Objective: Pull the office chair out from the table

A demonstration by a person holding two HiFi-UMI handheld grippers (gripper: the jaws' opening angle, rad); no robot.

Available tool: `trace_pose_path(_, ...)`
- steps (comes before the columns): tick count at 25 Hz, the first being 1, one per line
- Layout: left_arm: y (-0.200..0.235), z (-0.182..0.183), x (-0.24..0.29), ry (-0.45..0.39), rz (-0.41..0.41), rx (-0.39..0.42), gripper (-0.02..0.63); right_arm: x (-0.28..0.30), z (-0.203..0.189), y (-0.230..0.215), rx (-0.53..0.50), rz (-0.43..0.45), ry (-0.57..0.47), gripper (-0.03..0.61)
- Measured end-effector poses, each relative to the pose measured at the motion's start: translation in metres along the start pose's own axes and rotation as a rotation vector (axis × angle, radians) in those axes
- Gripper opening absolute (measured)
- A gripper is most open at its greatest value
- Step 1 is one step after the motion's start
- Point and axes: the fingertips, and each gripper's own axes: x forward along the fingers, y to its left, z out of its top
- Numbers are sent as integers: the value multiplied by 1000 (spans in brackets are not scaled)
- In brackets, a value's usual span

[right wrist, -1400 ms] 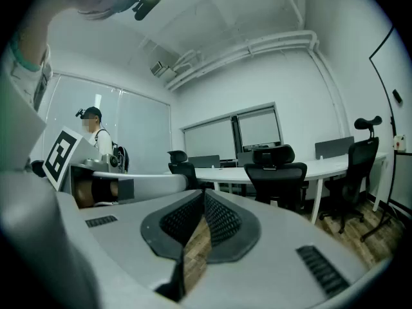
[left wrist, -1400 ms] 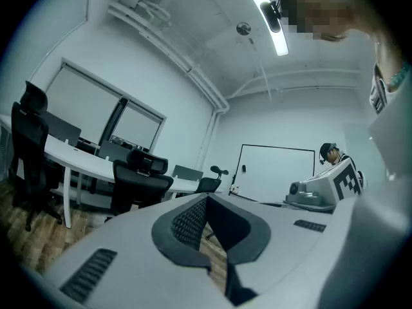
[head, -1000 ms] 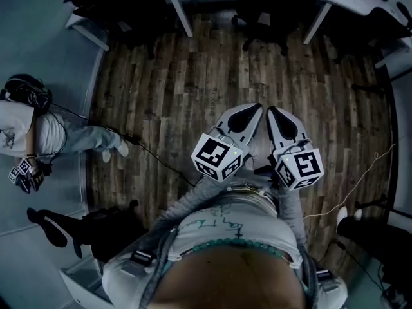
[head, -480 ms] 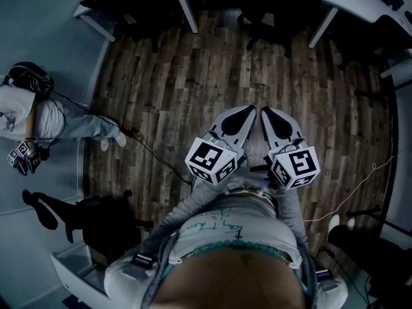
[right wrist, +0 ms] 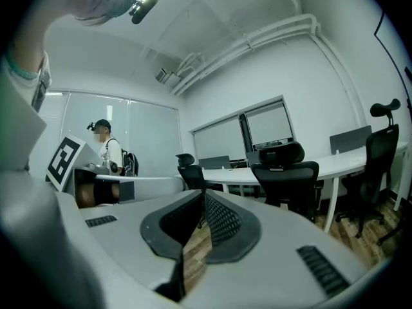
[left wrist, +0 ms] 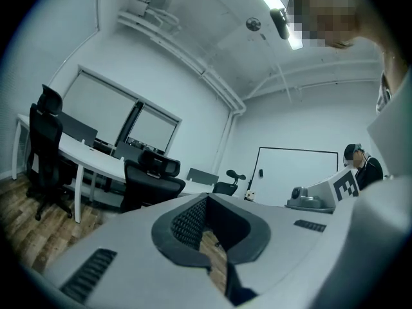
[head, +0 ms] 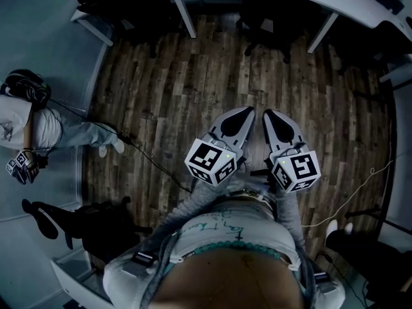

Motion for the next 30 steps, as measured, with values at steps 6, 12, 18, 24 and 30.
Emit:
trace_pose_path(6, 25, 14, 45, 3, -62, 1, 12, 38, 13, -26, -18, -34, 4, 28)
trace_pose_path(12, 56, 31, 81, 10, -106, 6, 12, 80, 28, -49, -22, -64, -10, 28)
trace_pose_path(18, 94, 45, 103, 22, -133, 12, 12, 125, 37, -64, -16, -100, -21, 28)
trace_pose_path(24, 129, 54, 110, 31, -159, 17, 11, 164, 37, -60, -14, -114, -22, 28)
trace_pose_path(30, 155, 58, 115, 36, -160, 0, 12, 186, 34, -63, 0, -140, -11, 28)
